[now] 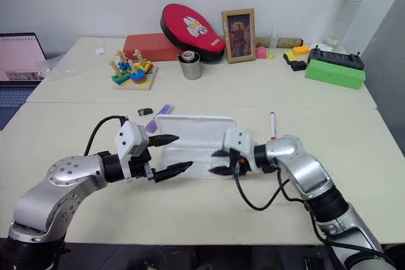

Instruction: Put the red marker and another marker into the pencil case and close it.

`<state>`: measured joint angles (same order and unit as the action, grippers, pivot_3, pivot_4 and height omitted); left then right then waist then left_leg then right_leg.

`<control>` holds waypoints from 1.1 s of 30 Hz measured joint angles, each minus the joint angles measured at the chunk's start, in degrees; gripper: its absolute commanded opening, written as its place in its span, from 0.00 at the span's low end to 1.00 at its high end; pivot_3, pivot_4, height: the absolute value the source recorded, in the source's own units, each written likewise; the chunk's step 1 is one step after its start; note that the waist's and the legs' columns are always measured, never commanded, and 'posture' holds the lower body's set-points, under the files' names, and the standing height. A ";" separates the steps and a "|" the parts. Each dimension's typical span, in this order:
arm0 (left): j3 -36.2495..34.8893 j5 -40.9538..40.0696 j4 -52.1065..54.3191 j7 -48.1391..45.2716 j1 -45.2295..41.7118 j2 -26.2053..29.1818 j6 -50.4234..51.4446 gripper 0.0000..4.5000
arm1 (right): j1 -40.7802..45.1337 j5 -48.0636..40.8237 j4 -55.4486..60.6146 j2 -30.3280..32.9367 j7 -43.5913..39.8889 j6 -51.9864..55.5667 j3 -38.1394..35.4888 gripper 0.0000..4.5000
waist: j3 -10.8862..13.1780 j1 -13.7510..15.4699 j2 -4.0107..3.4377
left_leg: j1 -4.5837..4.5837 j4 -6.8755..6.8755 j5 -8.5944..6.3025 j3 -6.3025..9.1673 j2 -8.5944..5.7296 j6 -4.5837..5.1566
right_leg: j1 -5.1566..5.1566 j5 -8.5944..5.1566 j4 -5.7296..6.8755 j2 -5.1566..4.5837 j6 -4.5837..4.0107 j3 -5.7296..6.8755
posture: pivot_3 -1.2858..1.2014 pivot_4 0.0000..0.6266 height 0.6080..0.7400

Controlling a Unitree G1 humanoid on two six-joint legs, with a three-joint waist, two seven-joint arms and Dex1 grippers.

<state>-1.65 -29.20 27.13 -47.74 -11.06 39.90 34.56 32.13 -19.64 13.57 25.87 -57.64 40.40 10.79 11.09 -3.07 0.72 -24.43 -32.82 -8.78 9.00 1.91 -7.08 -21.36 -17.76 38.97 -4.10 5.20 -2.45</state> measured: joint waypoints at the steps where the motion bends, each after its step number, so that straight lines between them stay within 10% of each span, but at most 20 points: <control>1: 0.63 0.00 -0.21 0.12 -0.88 -1.01 -0.01 1.00 | -0.05 -0.93 0.17 0.08 1.20 1.45 -2.33 0.75 | 0.00 0.31 0.00 | -0.01 -0.01 0.00 0.00 -0.01 0.00 | 0.00 0.00 0.00 0.00 0.01 0.01 | 0.52 0.24 1.00; 6: 7.55 1.74 -3.69 1.21 -7.17 -8.34 -1.24 1.00 | -2.62 -0.26 0.07 1.88 17.36 11.10 -17.44 0.99 | -0.07 1.23 0.09 | -0.01 -0.03 0.00 0.01 -0.02 0.00 | -0.01 0.01 -0.01 0.00 0.01 0.02 | 0.52 0.24 1.00; 19: 17.18 11.23 -13.79 5.86 -18.28 -20.16 -6.90 1.00 | -4.29 8.92 -2.46 -10.61 45.19 24.80 -17.10 0.99 | -0.07 -0.12 0.03 | -0.01 -0.03 0.01 -0.02 -0.02 0.00 | -0.03 0.01 0.02 0.00 0.01 -0.03 | 0.52 0.24 1.00; 33: 16.96 12.93 -14.36 6.17 -19.36 -21.37 -8.77 1.00 | -5.85 11.79 -2.83 -8.11 45.87 20.44 -9.50 0.30 | -0.12 0.02 0.03 | 0.05 -0.09 0.01 0.00 -0.02 0.00 | 0.09 0.02 0.01 0.00 0.04 -0.02 | 0.52 0.24 1.00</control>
<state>15.31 -16.27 12.77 -41.57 -30.42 18.52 25.79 26.28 -7.85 10.74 17.76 -11.77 60.85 1.29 10.97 -3.05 0.75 -24.38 -32.91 -8.77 9.00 1.89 -7.08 -21.27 -17.74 38.99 -4.10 5.24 -2.47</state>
